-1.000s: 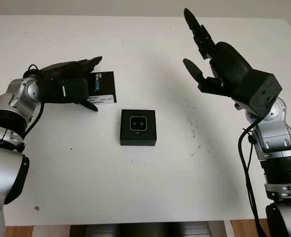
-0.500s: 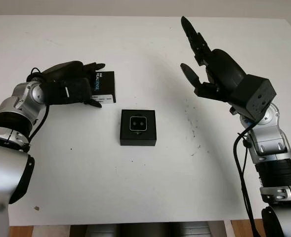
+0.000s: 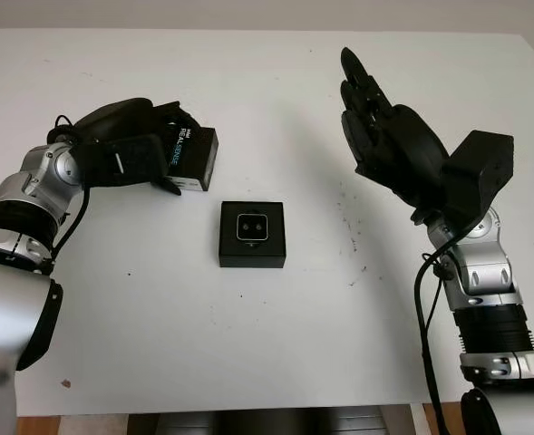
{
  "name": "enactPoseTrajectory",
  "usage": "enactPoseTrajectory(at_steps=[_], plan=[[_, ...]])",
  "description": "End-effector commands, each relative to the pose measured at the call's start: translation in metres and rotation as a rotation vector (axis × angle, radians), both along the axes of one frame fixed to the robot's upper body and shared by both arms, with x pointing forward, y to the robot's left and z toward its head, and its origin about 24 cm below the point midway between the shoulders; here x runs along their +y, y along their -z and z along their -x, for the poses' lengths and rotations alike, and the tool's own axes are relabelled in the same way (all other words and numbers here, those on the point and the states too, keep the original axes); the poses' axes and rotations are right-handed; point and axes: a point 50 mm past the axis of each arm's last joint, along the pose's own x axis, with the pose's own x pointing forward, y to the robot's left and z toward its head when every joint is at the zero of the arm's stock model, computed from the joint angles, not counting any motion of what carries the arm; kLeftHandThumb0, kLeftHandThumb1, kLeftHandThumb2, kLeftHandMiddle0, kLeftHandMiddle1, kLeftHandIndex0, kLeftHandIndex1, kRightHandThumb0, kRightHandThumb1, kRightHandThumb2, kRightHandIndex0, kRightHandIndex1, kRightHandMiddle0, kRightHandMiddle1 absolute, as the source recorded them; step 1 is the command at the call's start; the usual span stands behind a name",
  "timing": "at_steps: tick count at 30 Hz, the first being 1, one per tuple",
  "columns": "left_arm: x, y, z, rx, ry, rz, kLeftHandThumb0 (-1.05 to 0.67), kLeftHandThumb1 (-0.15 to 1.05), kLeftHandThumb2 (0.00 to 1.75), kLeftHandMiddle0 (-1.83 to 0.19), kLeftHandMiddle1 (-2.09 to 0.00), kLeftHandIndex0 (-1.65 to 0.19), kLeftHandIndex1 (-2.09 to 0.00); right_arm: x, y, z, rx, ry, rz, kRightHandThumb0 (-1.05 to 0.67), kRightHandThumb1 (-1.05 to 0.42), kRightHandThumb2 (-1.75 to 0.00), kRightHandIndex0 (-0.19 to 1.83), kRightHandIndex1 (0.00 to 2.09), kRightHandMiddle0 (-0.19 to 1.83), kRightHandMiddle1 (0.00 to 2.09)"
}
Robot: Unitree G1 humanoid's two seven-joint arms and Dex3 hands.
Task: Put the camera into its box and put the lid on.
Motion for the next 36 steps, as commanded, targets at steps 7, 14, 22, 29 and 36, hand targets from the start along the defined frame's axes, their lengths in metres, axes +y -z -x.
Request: enactPoseTrajectory(at_steps=[7, 14, 22, 29, 36], plan=[[-0.003, -0.034, -0.001, 0.015, 0.012, 0.075, -0.17, 1.01, 0.05, -0.38, -1.32, -0.36, -1.11, 0.002, 0.022, 0.0, 0.113, 0.035, -0.078, -0.65, -1.05, -0.74, -0.19, 0.0, -0.19, 0.0], [-0.006, -0.06, 0.007, 0.071, -0.038, 0.091, -0.17, 0.99, 0.05, -0.41, -1.15, -0.36, -1.17, 0.006, 0.03, 0.002, 0.109, 0.04, -0.063, -0.67, -1.05, -0.7, -0.19, 0.0, -0.19, 0.0], [-0.015, -0.076, 0.036, 0.19, -0.112, 0.138, -0.18, 1.01, 0.06, -0.4, -1.37, -0.33, -1.19, 0.017, 0.034, 0.013, 0.064, 0.126, 0.008, -0.69, -1.05, -0.63, -0.19, 0.0, -0.19, 0.0], [-0.026, -0.078, 0.06, 0.324, -0.171, 0.249, -0.16, 1.01, 0.05, -0.41, -1.4, -0.33, -1.35, 0.023, 0.038, 0.019, 0.019, 0.179, 0.078, -0.71, -1.05, -0.61, -0.19, 0.0, -0.19, 0.0], [-0.034, -0.072, 0.08, 0.371, -0.164, 0.337, -0.17, 0.98, 0.05, -0.46, -1.56, -0.33, -1.46, 0.029, 0.04, 0.021, 0.01, 0.192, 0.061, -0.7, -1.05, -0.63, -0.19, 0.0, -0.19, 0.0]])
